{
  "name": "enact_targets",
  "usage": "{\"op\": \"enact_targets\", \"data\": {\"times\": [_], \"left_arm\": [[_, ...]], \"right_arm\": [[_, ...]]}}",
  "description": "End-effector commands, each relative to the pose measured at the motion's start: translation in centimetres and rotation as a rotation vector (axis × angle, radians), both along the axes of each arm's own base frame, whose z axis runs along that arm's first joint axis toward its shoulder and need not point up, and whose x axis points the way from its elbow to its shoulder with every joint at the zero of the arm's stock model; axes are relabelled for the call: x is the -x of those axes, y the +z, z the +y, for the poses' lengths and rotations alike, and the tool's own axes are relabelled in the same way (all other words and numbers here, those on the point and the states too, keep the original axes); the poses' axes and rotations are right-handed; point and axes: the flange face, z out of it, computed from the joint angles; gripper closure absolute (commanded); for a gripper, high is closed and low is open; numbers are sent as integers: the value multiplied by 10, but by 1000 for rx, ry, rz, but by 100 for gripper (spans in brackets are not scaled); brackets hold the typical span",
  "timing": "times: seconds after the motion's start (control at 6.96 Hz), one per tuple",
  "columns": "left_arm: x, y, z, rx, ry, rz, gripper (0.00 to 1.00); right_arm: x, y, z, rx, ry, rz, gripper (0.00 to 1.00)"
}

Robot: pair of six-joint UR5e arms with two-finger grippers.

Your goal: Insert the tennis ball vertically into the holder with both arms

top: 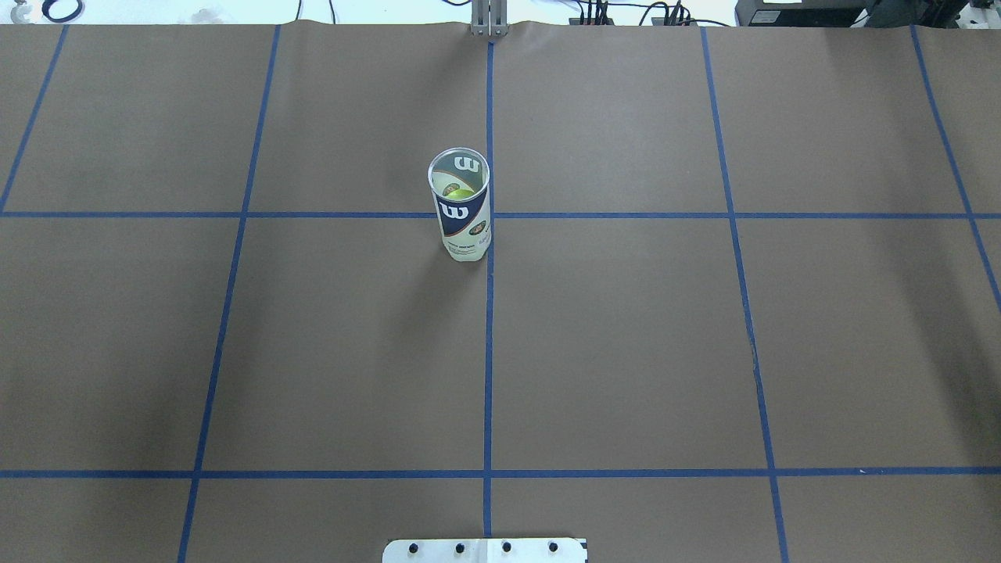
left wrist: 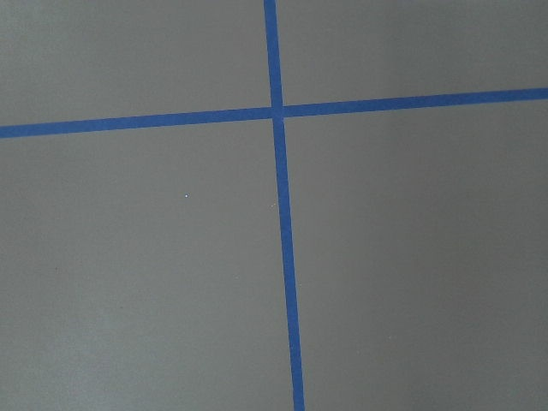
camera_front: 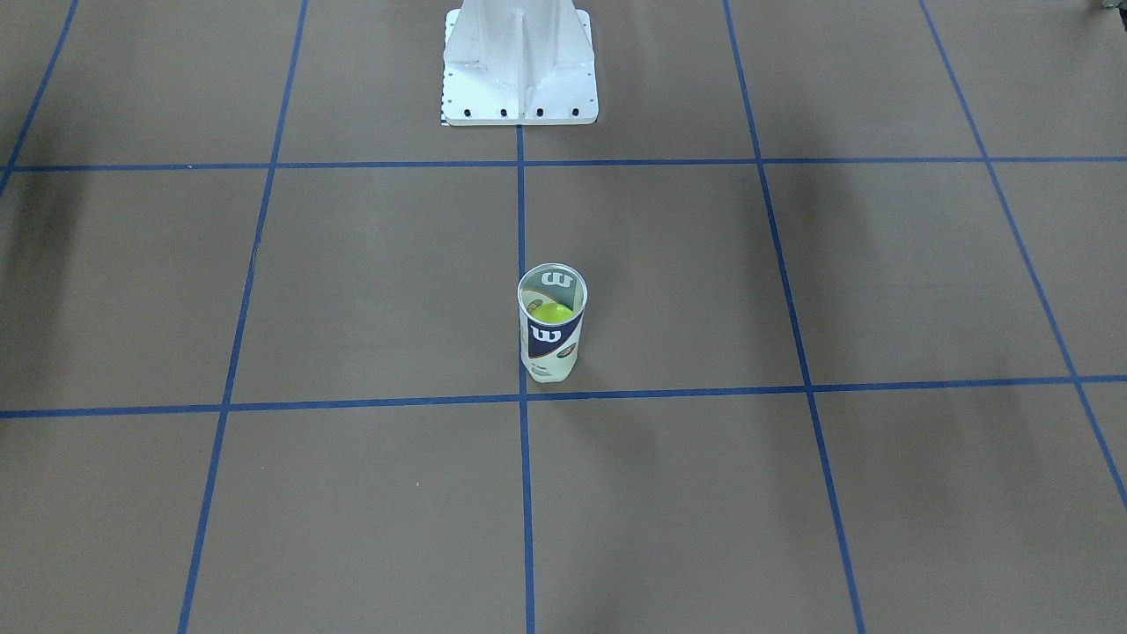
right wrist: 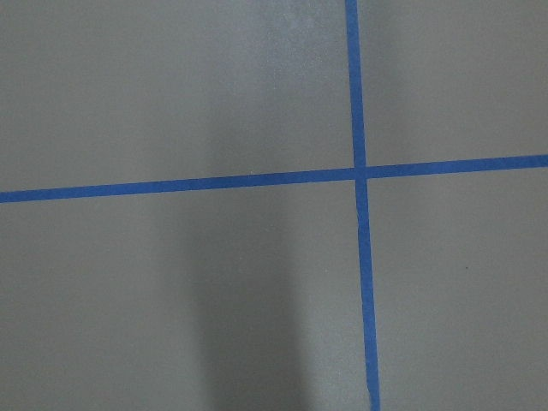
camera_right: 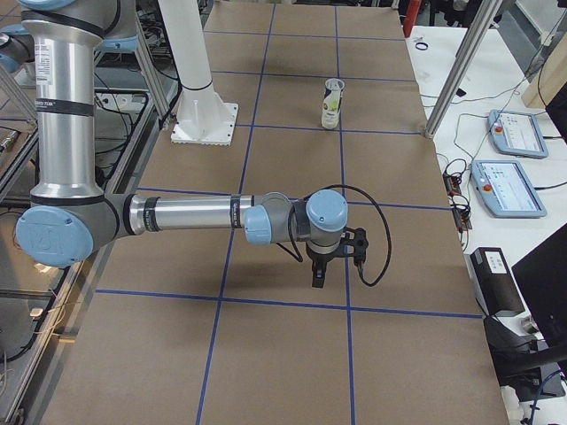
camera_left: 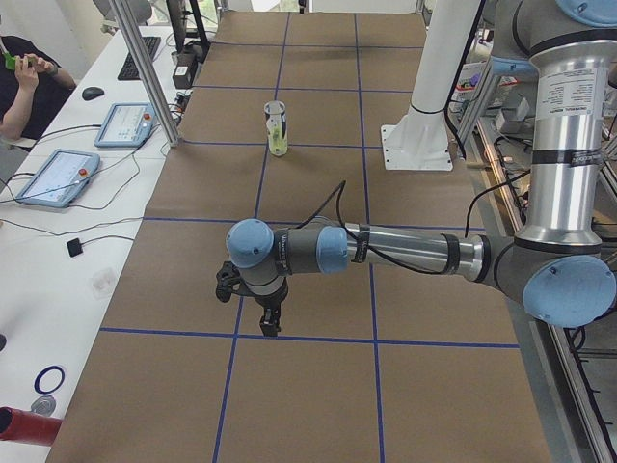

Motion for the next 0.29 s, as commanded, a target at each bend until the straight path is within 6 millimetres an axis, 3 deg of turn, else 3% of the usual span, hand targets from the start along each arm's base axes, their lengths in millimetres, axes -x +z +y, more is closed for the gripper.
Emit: {"op": "enact_targets", "data": {"times": [0.0, 0.14], "left_arm": [[-1, 0, 0, 0, 1, 0, 0], [-1, 1, 0, 2, 2, 0, 0]], "right_arm": [[0, 0, 1, 0, 0, -2, 0], [0, -2, 1, -3, 0, -2, 0]]}}
